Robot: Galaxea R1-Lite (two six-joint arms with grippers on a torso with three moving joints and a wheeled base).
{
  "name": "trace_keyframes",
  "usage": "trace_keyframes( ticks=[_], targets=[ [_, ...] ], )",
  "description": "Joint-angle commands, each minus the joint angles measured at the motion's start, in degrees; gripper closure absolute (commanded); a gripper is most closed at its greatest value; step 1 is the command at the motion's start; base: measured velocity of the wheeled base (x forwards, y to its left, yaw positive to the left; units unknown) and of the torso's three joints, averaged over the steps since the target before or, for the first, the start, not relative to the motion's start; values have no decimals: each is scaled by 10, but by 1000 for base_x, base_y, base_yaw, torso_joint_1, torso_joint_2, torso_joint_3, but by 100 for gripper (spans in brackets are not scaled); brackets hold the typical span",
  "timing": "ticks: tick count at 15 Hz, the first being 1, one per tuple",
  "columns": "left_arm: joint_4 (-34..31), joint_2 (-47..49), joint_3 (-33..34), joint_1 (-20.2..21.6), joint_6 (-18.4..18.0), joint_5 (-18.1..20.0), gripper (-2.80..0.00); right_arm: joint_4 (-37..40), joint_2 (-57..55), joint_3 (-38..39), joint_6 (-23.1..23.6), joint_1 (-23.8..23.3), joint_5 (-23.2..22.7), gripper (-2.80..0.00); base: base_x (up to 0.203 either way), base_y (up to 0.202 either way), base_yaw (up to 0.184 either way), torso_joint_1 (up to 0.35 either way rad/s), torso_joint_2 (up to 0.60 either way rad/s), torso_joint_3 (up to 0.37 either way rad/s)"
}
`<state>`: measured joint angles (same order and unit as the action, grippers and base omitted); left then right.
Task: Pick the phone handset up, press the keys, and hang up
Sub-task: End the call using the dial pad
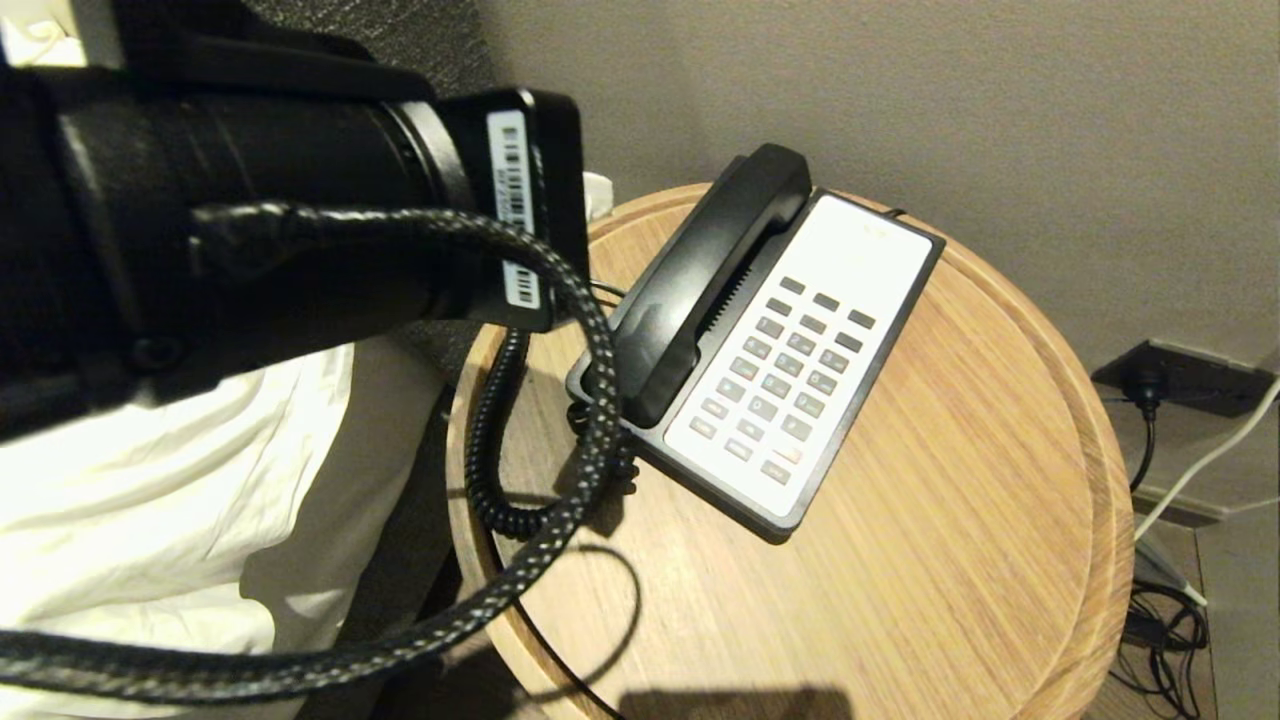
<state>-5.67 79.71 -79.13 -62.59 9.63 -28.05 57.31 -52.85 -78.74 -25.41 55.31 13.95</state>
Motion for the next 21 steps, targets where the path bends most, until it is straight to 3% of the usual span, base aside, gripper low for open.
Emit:
trace_keyframes(
  ticks=[1, 4, 7, 13, 18, 21],
  targets=[
    [-3, -38, 2, 1, 13, -2, 0, -41, -85, -3, -1, 0, -18, 0, 0, 0, 0, 0, 0, 0],
    [-21, -77, 2, 1, 51, -1, 0, -108, -173, -9, -1, 8, -59, 0, 0, 0, 0, 0, 0, 0],
    [-23, -108, 1, 1, 56, 5, 0, -148, -229, -8, -22, 39, -103, 0, 0, 0, 0, 0, 0, 0],
    [-23, -142, 3, -3, 67, 9, 0, -212, -284, -8, -55, 54, -143, 0, 0, 0, 0, 0, 0, 0],
    [-26, -153, 8, -5, 67, 8, 0, -242, -328, -9, -50, 53, -137, 0, 0, 0, 0, 0, 0, 0],
    [-28, -158, 14, -5, 67, 8, 0, -265, -347, -12, -30, 51, -110, 0, 0, 0, 0, 0, 0, 0]
  ],
)
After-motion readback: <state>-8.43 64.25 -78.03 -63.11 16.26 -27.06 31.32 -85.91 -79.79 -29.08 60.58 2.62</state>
